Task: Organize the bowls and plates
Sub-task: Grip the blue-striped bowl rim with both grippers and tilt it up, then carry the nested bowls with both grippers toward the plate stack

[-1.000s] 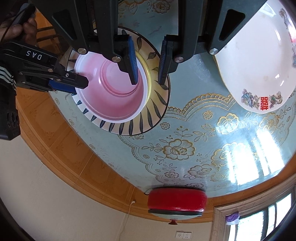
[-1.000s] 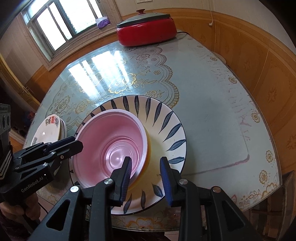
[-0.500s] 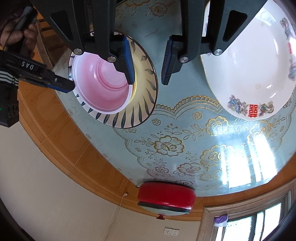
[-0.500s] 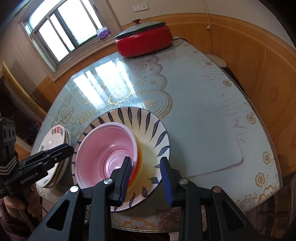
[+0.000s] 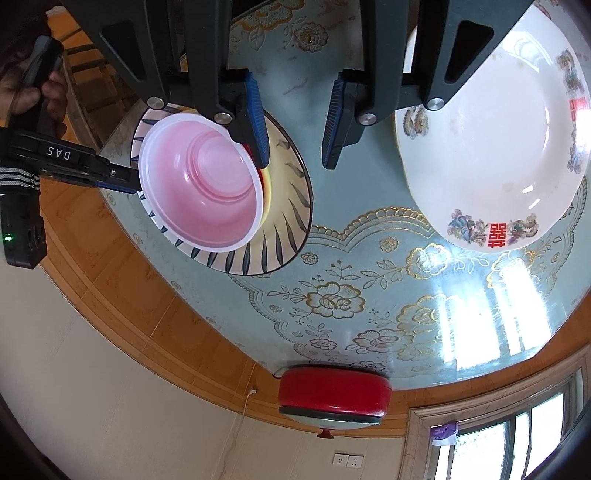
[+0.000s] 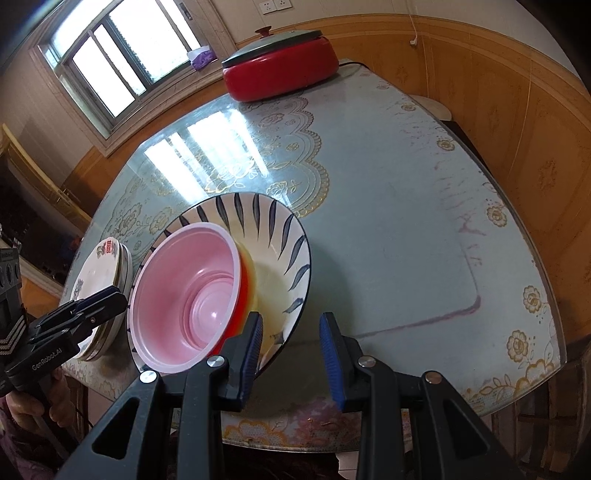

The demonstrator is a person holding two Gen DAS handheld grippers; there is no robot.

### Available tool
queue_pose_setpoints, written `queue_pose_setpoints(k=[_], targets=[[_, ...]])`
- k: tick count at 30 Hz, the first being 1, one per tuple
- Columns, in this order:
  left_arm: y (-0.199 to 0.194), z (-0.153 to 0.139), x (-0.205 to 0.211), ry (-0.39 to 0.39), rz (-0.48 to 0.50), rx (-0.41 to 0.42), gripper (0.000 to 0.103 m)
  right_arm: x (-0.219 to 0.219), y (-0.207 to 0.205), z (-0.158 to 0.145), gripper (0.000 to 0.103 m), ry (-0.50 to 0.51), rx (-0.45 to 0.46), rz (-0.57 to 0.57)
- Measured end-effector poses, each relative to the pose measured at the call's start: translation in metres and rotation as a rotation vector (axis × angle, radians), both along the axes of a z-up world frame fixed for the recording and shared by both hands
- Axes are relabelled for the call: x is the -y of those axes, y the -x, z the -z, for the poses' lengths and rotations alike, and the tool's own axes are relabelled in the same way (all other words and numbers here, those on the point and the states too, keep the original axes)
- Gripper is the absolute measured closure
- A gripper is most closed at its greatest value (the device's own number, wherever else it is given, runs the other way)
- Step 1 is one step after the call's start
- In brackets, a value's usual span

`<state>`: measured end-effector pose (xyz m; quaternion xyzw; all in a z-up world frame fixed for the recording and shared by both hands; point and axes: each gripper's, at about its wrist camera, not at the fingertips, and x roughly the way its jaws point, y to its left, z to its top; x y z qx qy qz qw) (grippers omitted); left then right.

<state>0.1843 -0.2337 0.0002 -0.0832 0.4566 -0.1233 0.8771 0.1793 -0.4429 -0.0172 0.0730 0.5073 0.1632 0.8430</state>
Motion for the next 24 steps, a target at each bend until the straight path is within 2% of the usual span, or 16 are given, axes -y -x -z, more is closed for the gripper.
queue_pose_setpoints(k=[5, 9, 14, 24], targets=[[0.003, 0.005, 0.005, -0.009, 0.016, -0.012, 0.073, -0.008, 0.001, 0.01, 0.072, 0.014, -0.02, -0.017], [0.003, 0.01, 0.011, -0.028, 0.025, -0.023, 0.073, -0.016, 0.002, 0.014, 0.072, 0.058, 0.01, -0.026], [0.002, 0.015, 0.019, -0.042, 0.046, -0.026, 0.073, -0.028, 0.001, 0.011, 0.082, 0.137, 0.05, -0.064], [-0.005, 0.022, 0.032, -0.049, 0.09, -0.021, 0.073, -0.022, -0.013, 0.016, 0.087, 0.184, 0.049, -0.032]])
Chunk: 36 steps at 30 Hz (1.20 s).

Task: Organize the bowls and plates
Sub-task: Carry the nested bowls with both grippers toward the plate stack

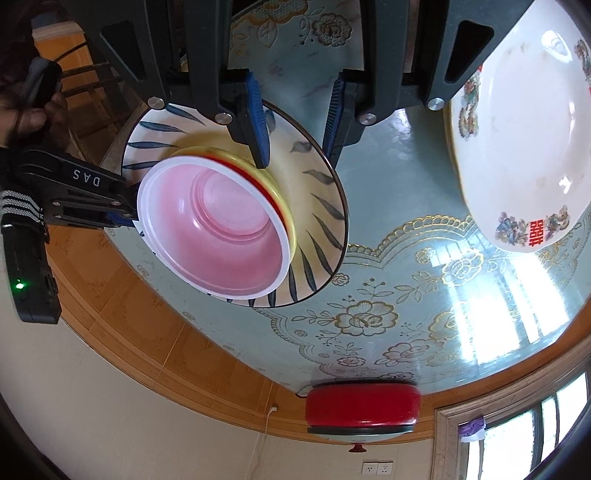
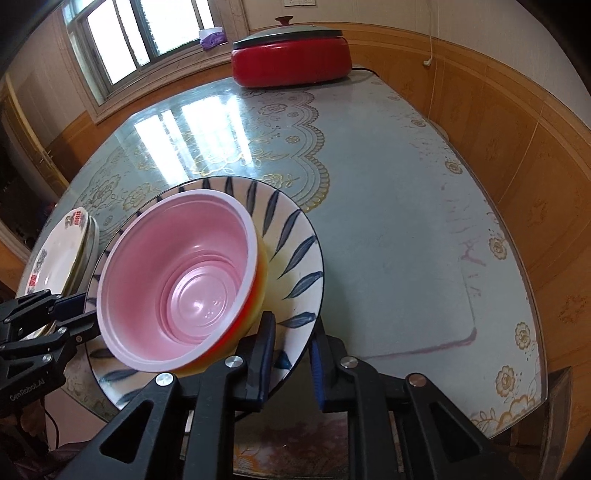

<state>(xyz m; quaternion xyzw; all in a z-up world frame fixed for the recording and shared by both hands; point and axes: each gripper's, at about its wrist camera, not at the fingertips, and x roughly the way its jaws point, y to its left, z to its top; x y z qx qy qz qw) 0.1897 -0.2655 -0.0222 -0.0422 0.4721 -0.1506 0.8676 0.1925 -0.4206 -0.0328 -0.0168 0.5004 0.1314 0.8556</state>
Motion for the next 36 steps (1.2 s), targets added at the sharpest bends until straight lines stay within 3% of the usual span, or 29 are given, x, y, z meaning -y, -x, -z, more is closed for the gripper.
queue_pose_setpoints(k=[7, 16, 24, 30, 36], targets=[[-0.01, 0.008, 0.006, 0.015, 0.024, -0.006, 0.074, 0.004, -0.005, 0.006, 0.089, -0.013, -0.016, 0.017], [-0.016, 0.01, 0.001, 0.026, 0.012, -0.012, 0.076, 0.014, -0.012, 0.013, 0.087, -0.105, -0.04, 0.015], [-0.026, 0.02, 0.006, 0.036, 0.016, -0.06, 0.073, 0.009, -0.017, 0.017, 0.083, -0.078, -0.005, -0.061], [-0.025, 0.021, 0.007, 0.039, 0.024, -0.024, 0.078, 0.003, -0.016, 0.016, 0.084, -0.052, 0.045, -0.136], [-0.026, 0.022, 0.008, 0.009, 0.014, 0.014, 0.078, 0.002, -0.024, 0.017, 0.081, -0.065, 0.0, -0.2]])
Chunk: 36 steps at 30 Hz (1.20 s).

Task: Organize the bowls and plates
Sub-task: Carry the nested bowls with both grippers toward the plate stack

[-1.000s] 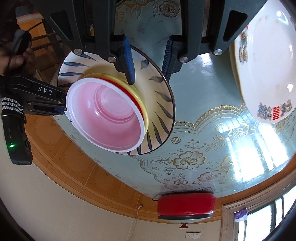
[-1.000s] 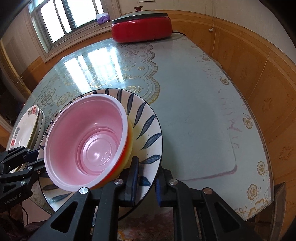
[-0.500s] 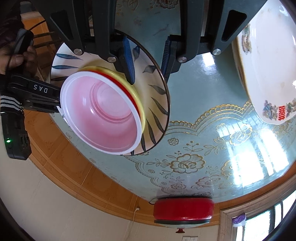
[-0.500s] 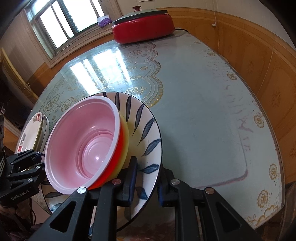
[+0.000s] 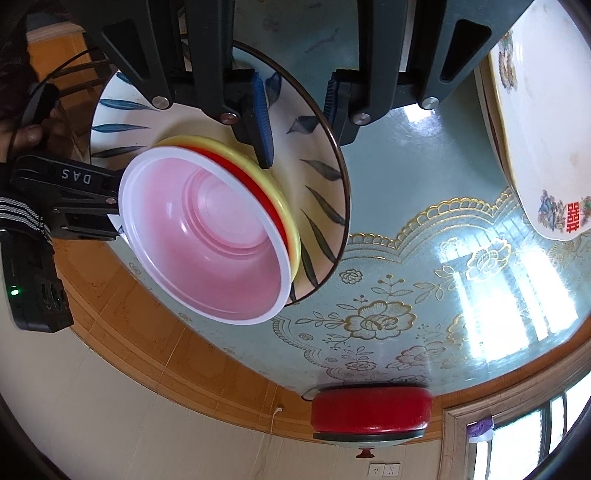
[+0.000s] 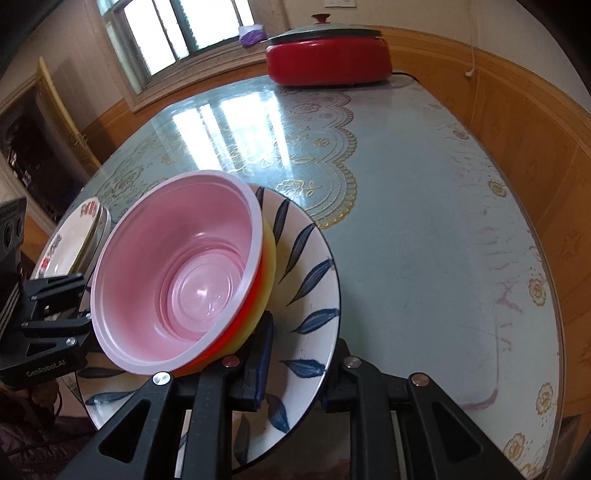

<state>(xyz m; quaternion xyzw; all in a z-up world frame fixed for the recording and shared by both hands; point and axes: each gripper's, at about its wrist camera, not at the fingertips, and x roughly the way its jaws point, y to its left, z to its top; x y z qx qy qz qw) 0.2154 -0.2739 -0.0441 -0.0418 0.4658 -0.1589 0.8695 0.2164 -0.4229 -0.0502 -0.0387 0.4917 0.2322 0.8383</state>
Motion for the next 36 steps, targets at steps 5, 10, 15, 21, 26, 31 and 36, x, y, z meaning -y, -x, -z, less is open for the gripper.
queue_pose_setpoints(k=[5, 10, 15, 21, 26, 31, 36], targets=[[-0.007, 0.003, -0.003, 0.023, -0.003, -0.024, 0.083, 0.001, -0.009, 0.002, 0.077, -0.004, -0.026, -0.019], [-0.009, 0.003, 0.0, 0.003, -0.004, -0.02, 0.082, -0.006, -0.006, 0.0, 0.08, 0.046, -0.006, -0.049], [-0.01, 0.003, 0.0, 0.002, -0.004, -0.019, 0.083, -0.008, -0.001, 0.0, 0.081, 0.047, 0.034, -0.041], [-0.007, 0.002, 0.0, -0.009, -0.001, -0.004, 0.084, -0.007, 0.001, 0.0, 0.081, 0.047, 0.056, -0.033], [-0.006, -0.001, 0.003, -0.058, -0.008, 0.015, 0.085, -0.006, 0.006, -0.001, 0.081, 0.047, 0.062, -0.026], [-0.004, -0.003, 0.002, -0.063, -0.017, 0.03, 0.085, -0.004, 0.006, -0.001, 0.081, 0.04, 0.059, -0.026], [-0.004, -0.005, 0.003, -0.073, -0.021, 0.039, 0.085, -0.003, 0.004, -0.001, 0.081, 0.033, 0.055, -0.023]])
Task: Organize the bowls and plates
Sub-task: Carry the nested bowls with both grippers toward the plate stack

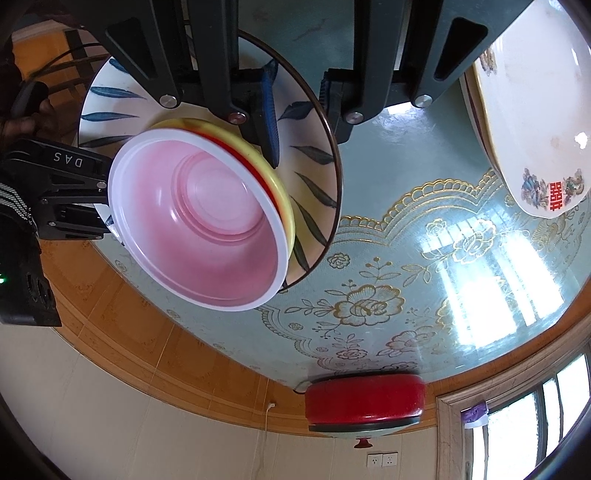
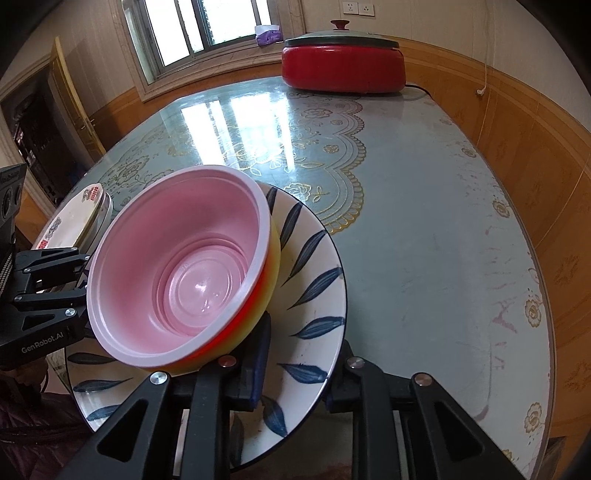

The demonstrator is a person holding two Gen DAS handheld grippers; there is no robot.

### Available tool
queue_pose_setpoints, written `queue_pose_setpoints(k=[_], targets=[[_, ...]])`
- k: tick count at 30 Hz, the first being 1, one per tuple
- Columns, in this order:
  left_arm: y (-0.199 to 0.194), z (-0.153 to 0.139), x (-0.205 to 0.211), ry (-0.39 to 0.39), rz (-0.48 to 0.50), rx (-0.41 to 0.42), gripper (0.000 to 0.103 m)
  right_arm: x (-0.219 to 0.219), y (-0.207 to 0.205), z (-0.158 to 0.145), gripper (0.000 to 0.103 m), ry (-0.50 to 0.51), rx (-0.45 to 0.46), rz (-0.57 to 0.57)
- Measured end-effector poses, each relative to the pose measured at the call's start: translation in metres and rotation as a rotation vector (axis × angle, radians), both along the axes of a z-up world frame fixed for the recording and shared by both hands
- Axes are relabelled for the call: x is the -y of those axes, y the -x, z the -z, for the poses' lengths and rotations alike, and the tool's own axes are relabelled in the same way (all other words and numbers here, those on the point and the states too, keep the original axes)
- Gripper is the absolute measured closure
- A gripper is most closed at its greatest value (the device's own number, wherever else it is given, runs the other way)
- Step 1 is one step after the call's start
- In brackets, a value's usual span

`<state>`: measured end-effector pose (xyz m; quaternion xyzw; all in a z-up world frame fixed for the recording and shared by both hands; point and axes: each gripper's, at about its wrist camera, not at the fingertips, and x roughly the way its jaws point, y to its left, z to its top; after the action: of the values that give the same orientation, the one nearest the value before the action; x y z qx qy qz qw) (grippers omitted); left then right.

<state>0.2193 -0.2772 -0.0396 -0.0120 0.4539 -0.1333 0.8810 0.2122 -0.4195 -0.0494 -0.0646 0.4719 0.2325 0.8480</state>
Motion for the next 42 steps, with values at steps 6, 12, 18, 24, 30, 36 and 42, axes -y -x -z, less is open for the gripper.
queue_pose_setpoints(k=[6, 12, 18, 24, 30, 36, 42], targets=[[0.001, -0.004, 0.0, -0.003, -0.007, 0.012, 0.085, 0.002, -0.002, 0.0, 0.081, -0.012, -0.003, -0.002], [-0.001, -0.01, 0.001, -0.006, -0.007, 0.027, 0.085, 0.004, -0.002, -0.004, 0.081, -0.019, 0.013, -0.005], [-0.001, -0.017, -0.001, 0.002, -0.014, 0.044, 0.085, 0.004, -0.001, -0.009, 0.081, -0.027, 0.027, -0.011], [0.0, -0.024, -0.003, 0.004, -0.025, 0.059, 0.085, 0.001, -0.002, -0.017, 0.081, -0.031, 0.036, -0.021], [0.003, -0.033, -0.008, 0.006, -0.044, 0.079, 0.085, -0.004, -0.004, -0.028, 0.081, -0.036, 0.047, -0.04], [0.003, -0.042, -0.018, 0.014, -0.079, 0.09, 0.085, -0.013, -0.006, -0.038, 0.081, -0.037, 0.054, -0.067], [0.005, -0.054, -0.029, 0.014, -0.115, 0.119, 0.085, -0.027, -0.01, -0.051, 0.081, -0.044, 0.072, -0.098]])
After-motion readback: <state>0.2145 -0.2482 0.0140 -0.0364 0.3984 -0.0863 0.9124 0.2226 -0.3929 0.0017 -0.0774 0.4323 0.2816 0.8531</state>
